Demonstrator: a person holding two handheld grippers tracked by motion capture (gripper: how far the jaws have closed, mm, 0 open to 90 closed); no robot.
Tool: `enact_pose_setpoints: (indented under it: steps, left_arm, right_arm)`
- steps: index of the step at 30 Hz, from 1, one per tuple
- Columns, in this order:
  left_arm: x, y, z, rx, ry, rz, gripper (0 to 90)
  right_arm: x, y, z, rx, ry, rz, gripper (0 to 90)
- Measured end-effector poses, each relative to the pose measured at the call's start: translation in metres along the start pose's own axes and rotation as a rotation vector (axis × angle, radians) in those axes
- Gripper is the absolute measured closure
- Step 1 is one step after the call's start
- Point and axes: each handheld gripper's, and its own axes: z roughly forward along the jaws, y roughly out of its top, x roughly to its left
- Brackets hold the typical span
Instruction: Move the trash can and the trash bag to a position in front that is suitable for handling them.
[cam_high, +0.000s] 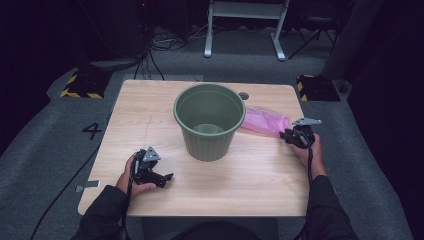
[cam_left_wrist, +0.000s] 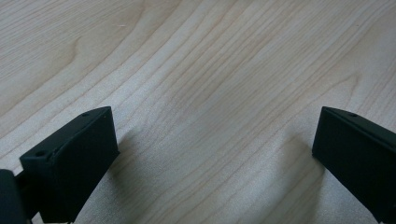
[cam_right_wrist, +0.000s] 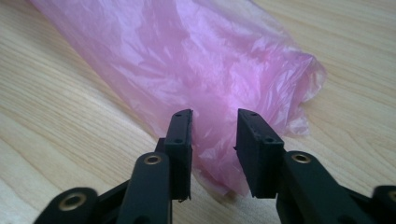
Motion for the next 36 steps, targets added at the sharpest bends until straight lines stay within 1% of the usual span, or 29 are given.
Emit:
enact_pose_setpoints:
  steps: [2, 6, 8, 10, 14, 17, 20, 24, 26, 30, 35, 36]
  left_arm:
    - [0.0, 0.0, 0.0, 0.0, 0.0, -0.001, 0.0]
    - [0.0, 0.0, 0.0, 0.0, 0.002, 0.005, 0.0]
    - [0.0, 0.0, 0.0, 0.0, 0.001, 0.003, 0.0]
    - [0.0, 0.0, 0.0, 0.0, 0.0, 0.003, 0.0]
    - [0.0, 0.0, 0.0, -0.001, 0.0, 0.003, 0.0]
    - [0.0, 0.0, 0.0, 0.0, 0.0, 0.003, 0.0]
    - [0.0, 0.0, 0.0, 0.0, 0.0, 0.003, 0.0]
    - [0.0, 0.0, 0.0, 0.0, 0.0, 0.003, 0.0]
    - [0.0, 0.001, 0.0, 0.001, 0.001, 0.006, 0.0]
    - [0.0, 0.003, 0.002, 0.002, -0.007, 0.011, 0.1]
    - [0.0, 0.007, 0.006, 0.003, -0.022, 0.026, 0.0]
    - [0.0, 0.008, 0.007, 0.003, -0.027, 0.024, 0.0]
  right_arm:
    - [0.0, -0.001, 0.002, 0.02, 0.0, -0.014, 71.2]
    - [-0.001, -0.002, 0.002, 0.025, 0.018, -0.004, 79.9]
    - [-0.002, -0.002, 0.002, 0.026, 0.02, -0.002, 80.8]
    - [-0.002, -0.003, 0.003, 0.023, 0.035, 0.003, 81.6]
    - [-0.002, -0.004, 0.002, 0.027, 0.042, 0.009, 83.7]
    - [-0.001, -0.004, 0.0, 0.03, 0.055, 0.018, 84.2]
    - [0.003, -0.006, -0.002, 0.03, 0.065, 0.014, 84.9]
    - [0.012, -0.008, -0.005, 0.037, 0.075, -0.002, 84.9]
    - [0.02, -0.009, -0.009, 0.046, 0.074, -0.013, 84.9]
    - [0.036, -0.015, -0.019, 0.053, 0.094, -0.04, 84.9]
    - [0.06, -0.023, -0.032, 0.062, 0.111, -0.098, 83.2]
    - [0.065, -0.024, -0.035, 0.064, 0.103, -0.114, 82.5]
